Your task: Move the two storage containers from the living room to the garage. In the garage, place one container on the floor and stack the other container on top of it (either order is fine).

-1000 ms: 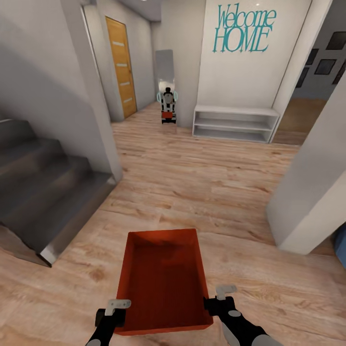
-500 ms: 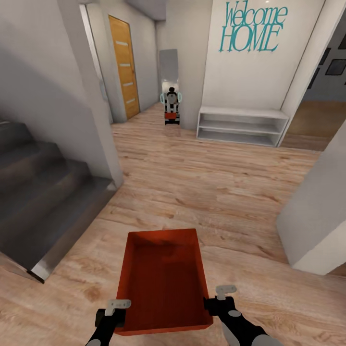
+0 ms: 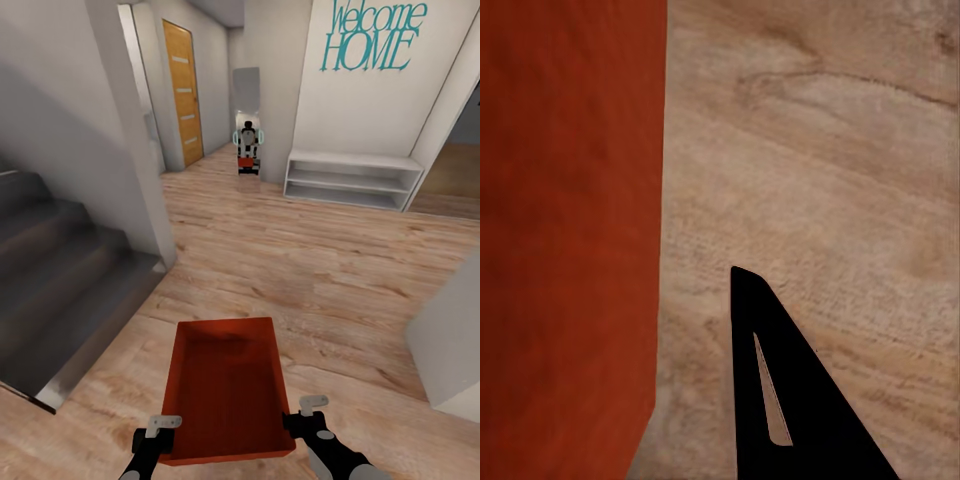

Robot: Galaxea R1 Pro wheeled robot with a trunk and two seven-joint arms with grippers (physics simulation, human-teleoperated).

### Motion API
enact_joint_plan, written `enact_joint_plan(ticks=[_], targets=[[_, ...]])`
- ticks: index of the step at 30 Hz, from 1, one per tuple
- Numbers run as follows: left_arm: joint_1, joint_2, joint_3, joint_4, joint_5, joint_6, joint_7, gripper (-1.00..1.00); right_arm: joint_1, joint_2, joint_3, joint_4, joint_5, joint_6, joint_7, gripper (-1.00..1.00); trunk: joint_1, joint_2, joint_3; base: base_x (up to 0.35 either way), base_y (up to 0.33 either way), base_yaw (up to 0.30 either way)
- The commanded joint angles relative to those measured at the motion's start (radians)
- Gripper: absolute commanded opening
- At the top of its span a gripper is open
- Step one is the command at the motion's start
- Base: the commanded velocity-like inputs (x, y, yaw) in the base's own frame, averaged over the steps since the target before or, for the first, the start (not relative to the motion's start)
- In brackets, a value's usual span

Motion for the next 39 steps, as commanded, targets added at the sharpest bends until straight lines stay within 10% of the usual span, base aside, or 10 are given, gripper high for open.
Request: enact_joint_plan(ticks=[1,39], targets=[[0.000,0.001,0.012,0.000,-0.004,-0.004,0.014,-1.00,-0.001,-0.004,-0.007,0.001,0.004,-0.003,-0.013,-1.00,0.001,0.000,-0.001,0.346,0.000,0.001],[0.000,0.001,0.012,0.002,-0.004,-0.004,0.014,-1.00,-0.001,-0.004,-0.007,0.001,0.004,-0.003,-0.013,-1.00,0.001,0.000,-0.001,0.346,0.000,0.000]])
